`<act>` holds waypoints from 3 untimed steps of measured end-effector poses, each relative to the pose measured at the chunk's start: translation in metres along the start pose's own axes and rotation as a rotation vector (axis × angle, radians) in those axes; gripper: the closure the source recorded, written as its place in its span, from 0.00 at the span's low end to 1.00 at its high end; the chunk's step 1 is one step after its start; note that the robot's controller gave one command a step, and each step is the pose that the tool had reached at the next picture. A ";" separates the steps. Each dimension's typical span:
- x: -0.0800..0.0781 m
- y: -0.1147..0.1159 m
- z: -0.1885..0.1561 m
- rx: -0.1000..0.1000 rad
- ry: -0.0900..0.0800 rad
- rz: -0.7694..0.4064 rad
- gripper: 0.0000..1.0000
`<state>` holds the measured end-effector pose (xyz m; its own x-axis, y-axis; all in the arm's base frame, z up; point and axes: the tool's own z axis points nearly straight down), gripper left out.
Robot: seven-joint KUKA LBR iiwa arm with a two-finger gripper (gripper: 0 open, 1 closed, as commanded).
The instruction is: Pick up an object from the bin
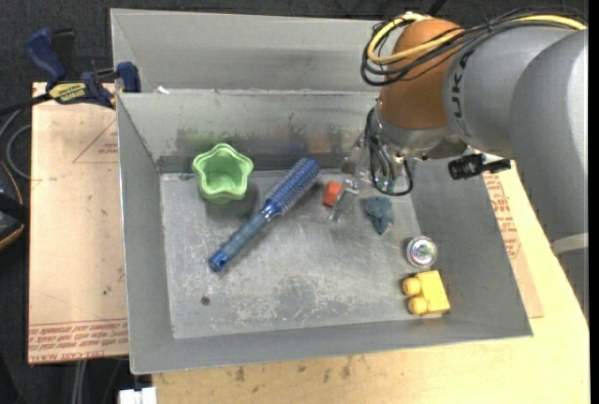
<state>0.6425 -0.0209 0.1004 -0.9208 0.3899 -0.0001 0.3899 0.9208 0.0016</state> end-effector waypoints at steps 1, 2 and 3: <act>0.003 0.000 0.025 -0.003 -0.008 0.020 0.00; 0.001 0.001 0.022 -0.001 -0.006 0.018 0.00; 0.000 0.002 0.020 -0.003 -0.008 0.017 1.00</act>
Offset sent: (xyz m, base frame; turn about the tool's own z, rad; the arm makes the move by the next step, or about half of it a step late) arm -0.0063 0.0003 -0.0304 0.0221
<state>0.6433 -0.0191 0.0803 -0.9140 0.4057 -0.0080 0.4057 0.9140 0.0044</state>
